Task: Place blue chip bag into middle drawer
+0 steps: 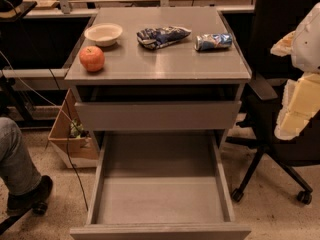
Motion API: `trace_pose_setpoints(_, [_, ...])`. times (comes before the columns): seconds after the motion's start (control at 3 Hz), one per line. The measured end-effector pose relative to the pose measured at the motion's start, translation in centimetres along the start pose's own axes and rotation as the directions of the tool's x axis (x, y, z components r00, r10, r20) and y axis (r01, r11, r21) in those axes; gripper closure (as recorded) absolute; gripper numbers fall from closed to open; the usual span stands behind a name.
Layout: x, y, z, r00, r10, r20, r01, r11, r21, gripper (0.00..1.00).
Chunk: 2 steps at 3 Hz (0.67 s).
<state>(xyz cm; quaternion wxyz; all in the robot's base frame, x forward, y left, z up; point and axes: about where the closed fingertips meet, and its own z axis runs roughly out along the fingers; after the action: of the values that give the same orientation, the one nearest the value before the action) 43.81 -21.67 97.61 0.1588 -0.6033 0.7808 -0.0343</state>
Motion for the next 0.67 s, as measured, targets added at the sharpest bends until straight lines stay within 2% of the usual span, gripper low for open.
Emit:
trace_pose_setpoints(0.33, [-0.1,-0.1,0.0,1.000,0.000,0.003,0.000,1.0000,0.006,0.00])
trace_pose_setpoints(0.67, [-1.3,-2.9,1.3,0.999,0.012,0.037,-0.013,0.9990,0.043,0.00])
